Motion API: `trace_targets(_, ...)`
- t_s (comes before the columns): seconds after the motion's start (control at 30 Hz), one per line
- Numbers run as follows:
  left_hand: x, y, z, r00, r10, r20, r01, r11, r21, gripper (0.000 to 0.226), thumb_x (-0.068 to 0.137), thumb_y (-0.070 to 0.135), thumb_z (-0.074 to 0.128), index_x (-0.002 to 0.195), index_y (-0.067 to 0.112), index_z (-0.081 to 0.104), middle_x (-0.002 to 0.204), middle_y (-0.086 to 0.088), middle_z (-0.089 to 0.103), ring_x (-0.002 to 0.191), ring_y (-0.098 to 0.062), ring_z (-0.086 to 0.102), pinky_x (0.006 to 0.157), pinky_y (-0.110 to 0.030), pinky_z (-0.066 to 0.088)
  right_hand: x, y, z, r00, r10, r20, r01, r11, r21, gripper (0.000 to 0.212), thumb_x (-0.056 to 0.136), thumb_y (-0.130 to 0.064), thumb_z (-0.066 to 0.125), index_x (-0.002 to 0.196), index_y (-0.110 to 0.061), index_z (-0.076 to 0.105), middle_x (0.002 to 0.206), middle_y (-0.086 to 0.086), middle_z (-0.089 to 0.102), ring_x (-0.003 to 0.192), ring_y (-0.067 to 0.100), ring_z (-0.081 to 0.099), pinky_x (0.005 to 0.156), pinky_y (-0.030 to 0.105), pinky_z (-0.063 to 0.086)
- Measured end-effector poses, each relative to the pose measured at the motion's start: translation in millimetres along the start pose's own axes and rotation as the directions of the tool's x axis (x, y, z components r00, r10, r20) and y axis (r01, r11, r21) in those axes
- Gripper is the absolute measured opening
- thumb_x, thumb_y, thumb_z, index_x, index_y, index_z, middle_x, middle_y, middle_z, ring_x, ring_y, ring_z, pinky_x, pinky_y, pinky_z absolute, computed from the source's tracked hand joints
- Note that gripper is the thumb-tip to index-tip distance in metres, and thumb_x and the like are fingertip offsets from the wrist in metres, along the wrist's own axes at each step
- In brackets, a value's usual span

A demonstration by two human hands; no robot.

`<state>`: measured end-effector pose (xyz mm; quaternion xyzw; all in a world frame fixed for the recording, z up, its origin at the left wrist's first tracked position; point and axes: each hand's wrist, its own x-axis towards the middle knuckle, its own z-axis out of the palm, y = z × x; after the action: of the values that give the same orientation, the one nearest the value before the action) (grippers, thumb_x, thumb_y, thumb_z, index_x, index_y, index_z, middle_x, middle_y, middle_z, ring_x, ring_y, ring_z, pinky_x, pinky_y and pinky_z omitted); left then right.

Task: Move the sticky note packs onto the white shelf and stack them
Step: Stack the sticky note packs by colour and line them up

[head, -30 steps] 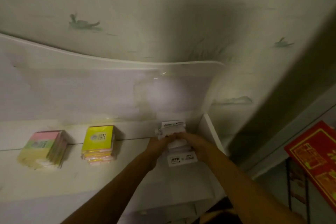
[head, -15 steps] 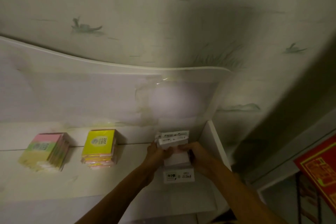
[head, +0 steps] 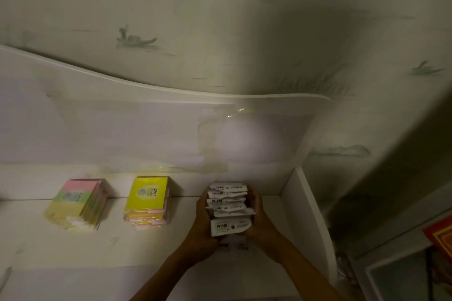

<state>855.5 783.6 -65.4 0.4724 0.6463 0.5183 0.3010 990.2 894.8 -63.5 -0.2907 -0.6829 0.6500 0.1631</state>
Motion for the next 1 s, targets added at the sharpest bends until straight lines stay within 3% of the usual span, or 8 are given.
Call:
trace_targets(0.13, 4.5, -9.8, -8.7, 0.995, -0.001, 0.101, -0.009, 0.995, 0.099, 0.119, 0.071, 0.033, 0.079, 0.147, 0.01, -0.009, 0.152, 0.005, 0.015, 0.138, 0.004, 0.025, 0.111, -0.015, 0.029, 2.0, 0.8, -4.0, 0.996, 0.007, 0.089, 0.0, 0.996, -0.085, 0.115, 0.072, -0.003, 0.081, 0.144, -0.04, -0.001, 0.142, -0.014, 0.041, 0.125, 0.0, 0.05, 0.095, 0.024, 0.05)
trace_targets(0.2, 7.8, -12.2, -10.3, 0.988, -0.034, 0.152, 0.016, 0.993, 0.12, 0.117, 0.072, 0.036, 0.075, 0.142, 0.023, -0.018, 0.153, 0.008, 0.007, 0.141, 0.0, 0.02, 0.113, -0.014, 0.025, 4.1, 1.8, -4.7, 0.993, 0.033, 0.11, -0.023, 0.995, -0.094, 0.111, 0.076, -0.003, 0.078, 0.146, -0.037, 0.0, 0.141, -0.011, 0.042, 0.123, 0.004, 0.052, 0.089, 0.023, 0.052)
trace_targets(0.33, 10.4, -14.9, -2.6, 0.978, -0.059, 0.202, 0.027, 0.987, 0.157, 0.097, 0.079, 0.021, 0.069, 0.136, 0.037, -0.008, 0.156, -0.001, 0.001, 0.146, -0.016, 0.011, 0.114, -0.009, 0.014, 7.8, 6.4, -1.4, 0.989, 0.096, 0.117, -0.088, 0.994, -0.068, 0.089, 0.085, 0.0, 0.068, 0.144, -0.035, 0.012, 0.139, -0.005, 0.045, 0.118, 0.005, 0.052, 0.081, 0.023, 0.054)
trace_targets(0.5, 13.1, -18.5, -5.3, 0.988, -0.041, 0.146, 0.021, 0.99, 0.139, 0.105, 0.071, 0.02, 0.075, 0.139, 0.035, -0.004, 0.15, 0.014, 0.009, 0.139, 0.008, 0.015, 0.111, -0.007, 0.018, 7.2, 6.6, -6.9, 0.985, 0.108, 0.132, -0.09, 0.986, -0.137, 0.103, 0.083, -0.007, 0.073, 0.152, -0.029, 0.001, 0.146, -0.006, 0.042, 0.128, 0.004, 0.047, 0.103, 0.028, 0.047)
trace_targets(0.63, 11.2, -24.3, -10.2, 0.993, -0.065, 0.102, 0.057, 0.995, 0.077, 0.111, 0.066, 0.023, 0.082, 0.145, 0.032, 0.005, 0.148, 0.006, 0.031, 0.135, -0.001, 0.036, 0.109, -0.02, 0.036, 6.3, 0.9, -13.4, 0.984, 0.039, 0.176, -0.007, 0.984, -0.18, 0.102, 0.079, -0.01, 0.077, 0.149, -0.029, 0.005, 0.145, -0.012, 0.041, 0.128, -0.003, 0.046, 0.101, 0.016, 0.043)
trace_targets(0.77, 11.3, -18.1, -7.6, 1.0, -0.007, 0.013, 0.006, 0.996, 0.09, 0.103, 0.065, 0.025, 0.086, 0.14, 0.042, 0.017, 0.144, 0.01, 0.038, 0.13, -0.001, 0.042, 0.107, -0.027, 0.042, 5.4, 2.2, -14.9, 0.991, -0.009, 0.13, 0.037, 0.976, -0.214, 0.098, 0.075, -0.006, 0.08, 0.149, -0.025, 0.019, 0.142, -0.011, 0.047, 0.128, 0.004, 0.049, 0.099, 0.019, 0.045)
trace_targets(0.9, 7.5, -19.9, -10.3, 0.997, 0.068, 0.019, -0.07, 0.99, 0.124, 0.103, 0.068, 0.027, 0.084, 0.146, 0.041, 0.019, 0.15, 0.009, 0.027, 0.134, -0.004, 0.038, 0.107, -0.026, 0.041, 7.8, 4.0, -15.4, 0.987, 0.005, 0.161, 0.028, 0.979, -0.201, 0.095, 0.077, 0.002, 0.076, 0.149, -0.02, 0.018, 0.139, -0.015, 0.045, 0.124, -0.005, 0.049, 0.097, 0.014, 0.044)
trace_targets(1.0, 9.9, -14.6, -10.3, 0.987, 0.14, 0.074, -0.154, 0.963, 0.221, 0.102, 0.072, 0.036, 0.078, 0.145, 0.05, 0.008, 0.149, 0.029, 0.009, 0.137, 0.007, 0.024, 0.113, -0.016, 0.028, 12.7, 8.8, -12.9, 0.982, 0.02, 0.19, 0.03, 0.966, -0.259, 0.104, 0.079, -0.007, 0.077, 0.152, -0.019, 0.004, 0.147, -0.01, 0.037, 0.129, -0.007, 0.042, 0.106, 0.015, 0.038)
